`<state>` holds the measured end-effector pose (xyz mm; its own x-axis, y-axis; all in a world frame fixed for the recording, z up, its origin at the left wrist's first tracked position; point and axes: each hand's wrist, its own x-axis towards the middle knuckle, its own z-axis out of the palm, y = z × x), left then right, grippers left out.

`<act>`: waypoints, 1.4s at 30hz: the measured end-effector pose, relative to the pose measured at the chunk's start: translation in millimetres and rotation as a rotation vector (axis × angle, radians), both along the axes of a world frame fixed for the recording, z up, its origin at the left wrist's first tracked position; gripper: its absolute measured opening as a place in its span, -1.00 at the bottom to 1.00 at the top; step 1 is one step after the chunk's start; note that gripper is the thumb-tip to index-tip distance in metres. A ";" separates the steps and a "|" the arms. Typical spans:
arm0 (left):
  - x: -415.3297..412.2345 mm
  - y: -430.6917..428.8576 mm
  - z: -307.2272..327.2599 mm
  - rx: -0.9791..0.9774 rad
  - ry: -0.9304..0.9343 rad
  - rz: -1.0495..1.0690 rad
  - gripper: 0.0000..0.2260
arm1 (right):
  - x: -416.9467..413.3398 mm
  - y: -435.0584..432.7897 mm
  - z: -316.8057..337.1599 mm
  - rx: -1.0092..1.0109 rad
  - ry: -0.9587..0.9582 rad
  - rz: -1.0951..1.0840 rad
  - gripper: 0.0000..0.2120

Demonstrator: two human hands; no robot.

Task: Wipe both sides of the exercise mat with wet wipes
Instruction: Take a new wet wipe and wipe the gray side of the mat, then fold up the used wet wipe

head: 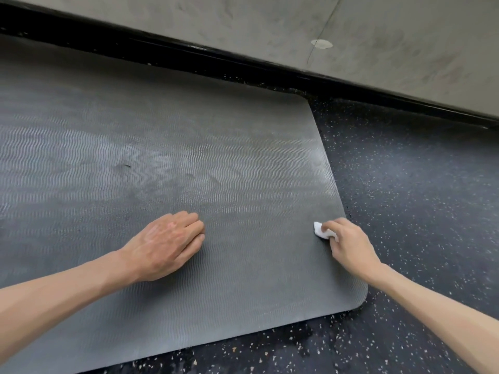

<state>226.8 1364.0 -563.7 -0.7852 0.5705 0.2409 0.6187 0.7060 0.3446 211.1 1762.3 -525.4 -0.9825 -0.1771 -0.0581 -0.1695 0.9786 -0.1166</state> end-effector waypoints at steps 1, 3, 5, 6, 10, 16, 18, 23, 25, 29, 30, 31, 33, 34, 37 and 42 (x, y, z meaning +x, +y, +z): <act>-0.6 0.1 0.0 0.008 0.000 0.000 -0.63 | -9.0 -0.2 1.7 -0.012 0.006 0.001 -0.71; -1.4 0.6 -0.8 0.025 -0.008 0.000 -0.62 | -30.4 -2.6 2.7 -0.006 0.027 -0.022 -0.70; -1.3 0.3 -0.9 0.046 -0.014 0.000 -0.69 | -55.0 -6.7 1.6 0.026 0.047 -0.068 -0.71; -1.0 -0.2 -1.1 0.055 -0.012 0.001 -0.74 | -67.1 -9.1 1.6 0.044 0.054 -0.103 -0.73; 0.9 -5.3 -1.7 0.088 -0.022 0.037 -0.81 | -103.9 -28.0 7.2 0.043 0.035 -0.233 -0.75; -2.7 -0.6 0.4 0.127 -0.076 0.062 -0.80 | -81.1 -100.1 26.2 -0.459 -0.032 -0.204 -0.81; -7.2 2.6 2.8 0.158 -0.139 0.068 -0.76 | -71.8 -126.1 30.3 -0.680 -0.152 -0.256 -0.85; -34.8 14.2 27.7 0.604 -0.608 0.368 -0.68 | -62.3 -181.5 40.1 -1.085 -0.454 -0.335 -0.76; -49.8 16.8 38.0 0.846 -0.764 0.425 -0.65 | -62.3 -200.7 47.3 -1.198 -0.523 -0.324 -0.73; -64.7 13.5 62.0 1.111 -0.844 0.447 -0.84 | -67.4 -230.5 63.7 -1.281 -0.587 -0.235 -0.54; -67.2 11.1 67.4 1.138 -0.815 0.470 -0.89 | -71.0 -235.8 68.8 -1.278 -0.592 -0.223 -0.55; -68.9 8.0 73.2 1.149 -0.780 0.498 -0.92 | -75.4 -240.2 75.2 -1.270 -0.595 -0.215 -0.59; -71.9 1.1 88.2 1.159 -0.726 0.548 -0.86 | -86.1 -246.9 92.4 -1.230 -0.581 -0.191 -0.67; -72.8 -2.5 97.9 1.171 -0.713 0.569 -0.82 | -91.6 -250.2 101.4 -1.209 -0.574 -0.165 -0.71; -72.5 -13.3 136.5 1.214 -0.687 0.624 -0.66 | -101.5 -263.4 135.9 -1.186 -0.571 -0.105 -0.76; -68.2 -34.7 207.1 1.319 -0.701 0.696 -0.71 | -100.9 -289.6 195.6 -1.194 -0.591 -0.129 -0.67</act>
<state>158.6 1329.3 -356.6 -0.9453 -0.2139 -0.2462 -0.1977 -0.2245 0.9542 110.2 1472.7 -329.8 -0.8773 -0.3253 -0.3528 0.2879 0.2313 -0.9293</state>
